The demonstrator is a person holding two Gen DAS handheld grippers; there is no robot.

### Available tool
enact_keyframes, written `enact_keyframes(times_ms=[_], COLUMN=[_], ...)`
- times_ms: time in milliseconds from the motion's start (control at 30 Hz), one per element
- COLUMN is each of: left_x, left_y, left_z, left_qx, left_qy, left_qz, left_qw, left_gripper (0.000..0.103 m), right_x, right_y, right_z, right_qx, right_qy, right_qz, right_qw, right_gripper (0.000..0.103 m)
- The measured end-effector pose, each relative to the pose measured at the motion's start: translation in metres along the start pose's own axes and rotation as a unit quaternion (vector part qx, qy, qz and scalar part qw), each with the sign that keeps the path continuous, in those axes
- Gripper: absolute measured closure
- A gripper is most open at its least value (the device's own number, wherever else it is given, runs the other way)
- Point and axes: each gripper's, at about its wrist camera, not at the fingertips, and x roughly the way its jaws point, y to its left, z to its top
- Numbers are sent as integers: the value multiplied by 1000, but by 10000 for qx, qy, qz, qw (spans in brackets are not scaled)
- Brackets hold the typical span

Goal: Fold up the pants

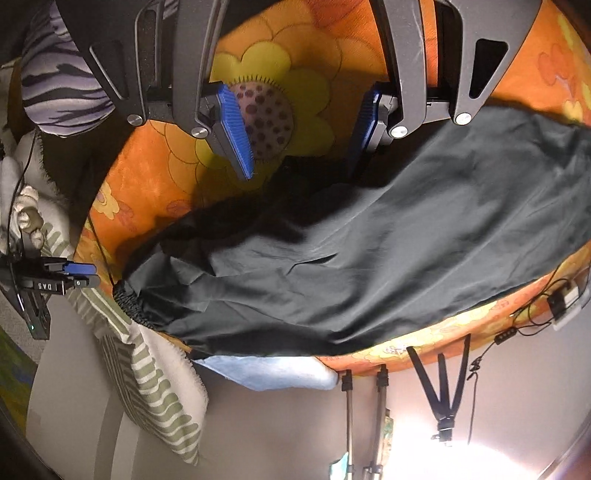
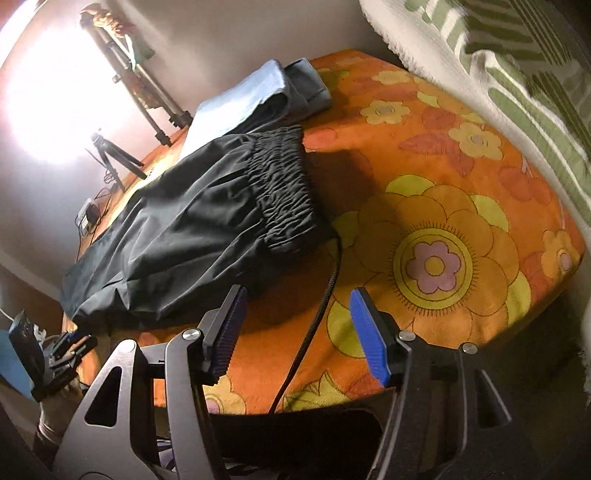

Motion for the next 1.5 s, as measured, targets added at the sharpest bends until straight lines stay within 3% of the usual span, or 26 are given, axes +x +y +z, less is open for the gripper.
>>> enact_keyframes(times_ms=[400, 600, 800, 867, 1167, 1200, 1333, 1500], left_x=[17, 22, 25, 24, 5, 1, -13, -27], left_y=[-15, -17, -18, -16, -8, -9, -10, -12], left_z=[7, 8, 10, 11, 12, 12, 13, 10], left_qx=[188, 241, 274, 208, -158, -160, -211, -180], left_qy=[76, 127, 121, 86, -130, -143, -166, -25], left_qz=[-1, 12, 32, -16, -493, -536, -704, -937], left_qw=[9998, 9996, 9995, 9997, 9986, 9983, 9972, 9954], left_gripper=[52, 54, 81, 96, 101, 101, 101, 101], right_x=[22, 37, 45, 49, 57, 58, 58, 32], right_y=[-12, -10, -6, -3, -4, -4, -5, 11], right_z=[15, 22, 29, 29, 33, 34, 37, 44], right_qx=[533, 550, 561, 546, 754, 797, 854, 484], right_qy=[36, 112, 101, 122, 40, 36, -30, -399], right_qz=[414, 376, 383, 375, 501, 532, 632, 636], right_qw=[9977, 9977, 9976, 9977, 9959, 9954, 9943, 9960], right_gripper=[42, 42, 42, 42, 42, 44, 70, 79])
